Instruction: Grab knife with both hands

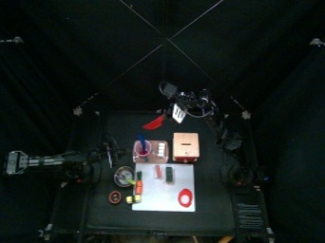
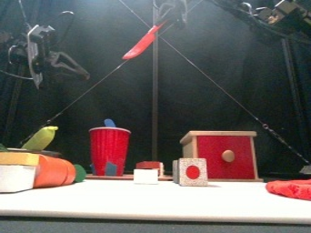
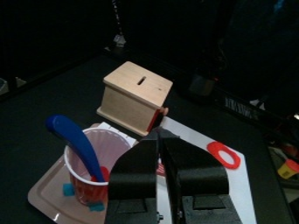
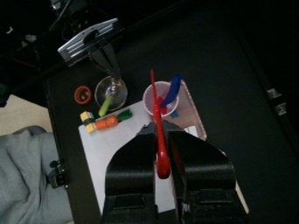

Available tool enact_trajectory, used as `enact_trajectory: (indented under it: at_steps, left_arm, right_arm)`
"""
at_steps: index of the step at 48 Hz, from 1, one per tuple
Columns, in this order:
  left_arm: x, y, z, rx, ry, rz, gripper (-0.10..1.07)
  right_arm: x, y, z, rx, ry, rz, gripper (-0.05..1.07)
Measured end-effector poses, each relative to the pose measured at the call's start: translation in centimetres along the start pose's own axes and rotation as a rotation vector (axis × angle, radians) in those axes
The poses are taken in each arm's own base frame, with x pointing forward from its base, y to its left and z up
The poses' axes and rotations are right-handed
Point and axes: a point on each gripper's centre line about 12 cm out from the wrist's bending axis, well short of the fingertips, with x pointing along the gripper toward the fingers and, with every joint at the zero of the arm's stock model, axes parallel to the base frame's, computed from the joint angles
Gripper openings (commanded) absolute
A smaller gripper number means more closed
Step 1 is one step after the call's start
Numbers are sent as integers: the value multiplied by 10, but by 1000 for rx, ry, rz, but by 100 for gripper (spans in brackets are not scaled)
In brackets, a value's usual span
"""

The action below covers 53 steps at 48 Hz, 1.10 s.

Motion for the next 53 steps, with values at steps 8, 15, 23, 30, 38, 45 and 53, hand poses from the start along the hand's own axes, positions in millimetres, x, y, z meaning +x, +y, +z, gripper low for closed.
enact_trajectory:
  at_steps: [8,15,23,30,38,45,53]
  left_arm:
    - [0,0,0,2,0,0,39]
    - [1,-1,1,1,-2,-2,39]
    - [1,-1,3,1,-7,-4,39]
    - [1,-1,3,-1,-7,-2,39]
    - [1,0,3,1,-8,0,39]
    - [1,1,3,0,-10,5,39]
    - [1,0,4,-2,-12,6,39]
  right_arm:
    - [-24,-1,-4,16,-15,-50,18]
    - [-48,7,-12,17,-10,-69,18]
    - [-59,18,-26,10,27,-91,19]
    - [-56,15,-39,21,82,-141,19]
    - [-60,13,-50,18,68,-187,19]
    - [-68,16,-64,13,49,-191,19]
    - [-76,22,-75,13,-45,-160,19]
